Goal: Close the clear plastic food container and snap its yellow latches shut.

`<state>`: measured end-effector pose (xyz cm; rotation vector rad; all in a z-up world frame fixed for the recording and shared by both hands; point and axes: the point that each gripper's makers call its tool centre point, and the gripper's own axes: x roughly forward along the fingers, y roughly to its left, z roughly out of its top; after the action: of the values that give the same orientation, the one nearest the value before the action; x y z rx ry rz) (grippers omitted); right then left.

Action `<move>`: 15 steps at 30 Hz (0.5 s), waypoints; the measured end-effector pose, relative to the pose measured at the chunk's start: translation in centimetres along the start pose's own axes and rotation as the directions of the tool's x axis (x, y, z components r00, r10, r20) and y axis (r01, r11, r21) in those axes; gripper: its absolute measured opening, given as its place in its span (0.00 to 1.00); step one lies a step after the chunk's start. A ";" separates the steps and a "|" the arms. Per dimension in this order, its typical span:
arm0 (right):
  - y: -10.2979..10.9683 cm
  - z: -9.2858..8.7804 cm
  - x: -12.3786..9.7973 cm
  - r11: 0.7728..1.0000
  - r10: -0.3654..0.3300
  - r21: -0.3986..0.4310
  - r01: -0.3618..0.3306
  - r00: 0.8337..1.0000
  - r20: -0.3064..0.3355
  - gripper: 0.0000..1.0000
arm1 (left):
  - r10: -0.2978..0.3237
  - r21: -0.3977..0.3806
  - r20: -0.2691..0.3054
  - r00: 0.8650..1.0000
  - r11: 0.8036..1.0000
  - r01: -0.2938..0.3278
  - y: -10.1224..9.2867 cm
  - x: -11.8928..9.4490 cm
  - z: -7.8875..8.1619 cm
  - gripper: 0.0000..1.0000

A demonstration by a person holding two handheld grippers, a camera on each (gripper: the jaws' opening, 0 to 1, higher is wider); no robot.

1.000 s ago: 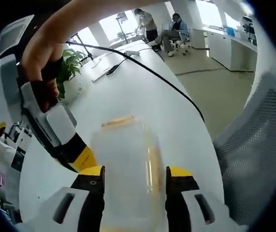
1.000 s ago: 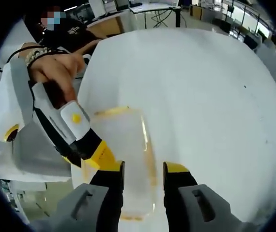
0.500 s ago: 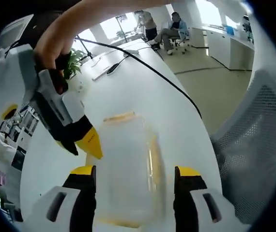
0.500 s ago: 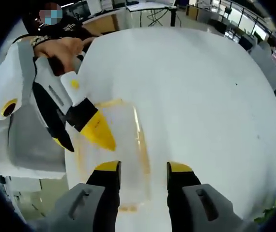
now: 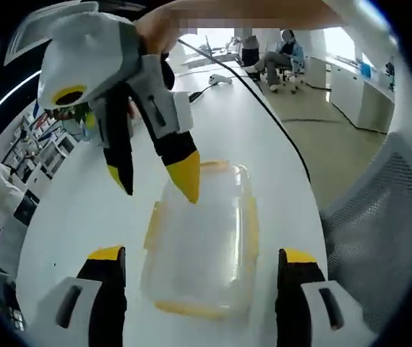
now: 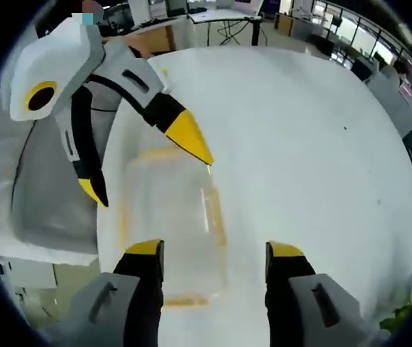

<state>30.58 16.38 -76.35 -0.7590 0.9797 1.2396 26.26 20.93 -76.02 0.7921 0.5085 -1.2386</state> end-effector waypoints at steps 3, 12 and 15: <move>0.6 -0.4 -0.1 1.000 0.012 0.001 -0.012 1.000 -0.003 0.64 | -0.016 -0.033 -0.025 1.000 0.999 0.015 0.2 -0.3 -0.8 0.89; 1.9 -1.4 -0.7 1.000 0.014 -0.028 -0.014 1.000 -0.021 0.70 | -0.041 -0.134 -0.086 0.995 0.991 0.029 1.1 -0.5 -2.6 0.92; 2.8 -1.0 -1.0 0.999 0.022 -0.046 -0.021 1.000 0.006 0.71 | -0.046 -0.134 -0.083 0.995 0.990 0.034 1.3 -0.6 -2.7 0.92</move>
<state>27.65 15.61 -75.71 -0.7820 0.9591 1.2864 27.53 23.50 -76.97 0.7277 0.6729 -1.1983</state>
